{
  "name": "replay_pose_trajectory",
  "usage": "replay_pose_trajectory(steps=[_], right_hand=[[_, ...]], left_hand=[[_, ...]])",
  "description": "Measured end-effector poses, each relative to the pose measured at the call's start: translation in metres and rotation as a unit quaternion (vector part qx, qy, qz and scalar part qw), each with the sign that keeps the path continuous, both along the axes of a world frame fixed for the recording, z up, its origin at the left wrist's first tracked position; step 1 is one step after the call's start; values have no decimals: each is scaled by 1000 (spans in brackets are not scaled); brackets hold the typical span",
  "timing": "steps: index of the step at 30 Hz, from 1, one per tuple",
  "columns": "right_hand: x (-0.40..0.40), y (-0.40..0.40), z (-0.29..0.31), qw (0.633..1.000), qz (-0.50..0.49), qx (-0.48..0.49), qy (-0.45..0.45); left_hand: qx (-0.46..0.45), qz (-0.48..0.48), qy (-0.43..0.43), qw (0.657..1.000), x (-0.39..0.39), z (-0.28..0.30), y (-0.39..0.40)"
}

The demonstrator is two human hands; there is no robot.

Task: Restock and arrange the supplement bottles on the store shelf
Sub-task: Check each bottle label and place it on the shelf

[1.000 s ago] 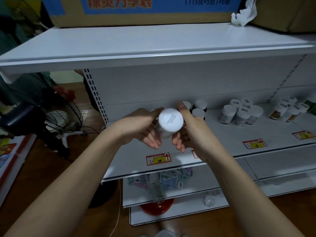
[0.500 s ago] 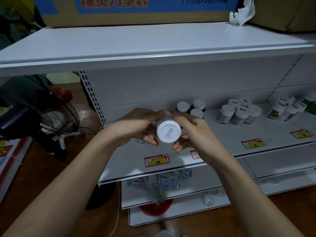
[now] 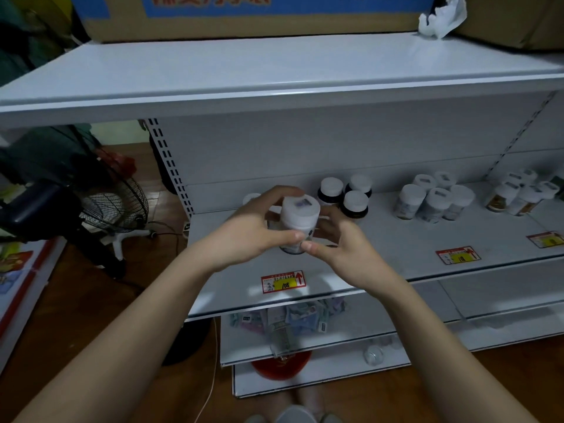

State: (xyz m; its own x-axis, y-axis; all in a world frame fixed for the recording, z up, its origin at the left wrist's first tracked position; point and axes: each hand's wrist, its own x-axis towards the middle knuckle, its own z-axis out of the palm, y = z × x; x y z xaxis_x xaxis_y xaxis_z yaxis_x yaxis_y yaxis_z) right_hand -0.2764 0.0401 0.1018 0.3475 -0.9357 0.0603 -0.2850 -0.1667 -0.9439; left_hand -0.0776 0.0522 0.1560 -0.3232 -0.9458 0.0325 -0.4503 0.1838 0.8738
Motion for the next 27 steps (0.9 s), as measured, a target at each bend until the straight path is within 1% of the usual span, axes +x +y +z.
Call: replay_pose_trajectory(steps=[3, 8, 13, 15, 17, 20, 24, 27], right_hand=[[3, 1, -8, 1000, 13, 3, 19], [4, 4, -20, 998, 17, -5, 52], [5, 7, -53, 993, 39, 3, 111], [4, 11, -70, 990, 40, 14, 133], [2, 12, -85, 990, 38, 21, 136], [1, 4, -91, 992, 30, 17, 124], [5, -15, -96, 990, -22, -10, 139], [12, -29, -112, 973, -52, -80, 210]], left_hand=[[-30, 25, -24, 999, 1, -13, -1], [-39, 50, -82, 995, 1, -27, 0], [-56, 35, -165, 984, -1, -57, 7], [-50, 32, -213, 975, -4, -76, 9], [-57, 39, -272, 960, -7, -89, 9], [-91, 53, -308, 946, -10, -95, 2], [-113, 107, -324, 933, -12, -90, -22], [-122, 141, -348, 919, -9, -94, -43]])
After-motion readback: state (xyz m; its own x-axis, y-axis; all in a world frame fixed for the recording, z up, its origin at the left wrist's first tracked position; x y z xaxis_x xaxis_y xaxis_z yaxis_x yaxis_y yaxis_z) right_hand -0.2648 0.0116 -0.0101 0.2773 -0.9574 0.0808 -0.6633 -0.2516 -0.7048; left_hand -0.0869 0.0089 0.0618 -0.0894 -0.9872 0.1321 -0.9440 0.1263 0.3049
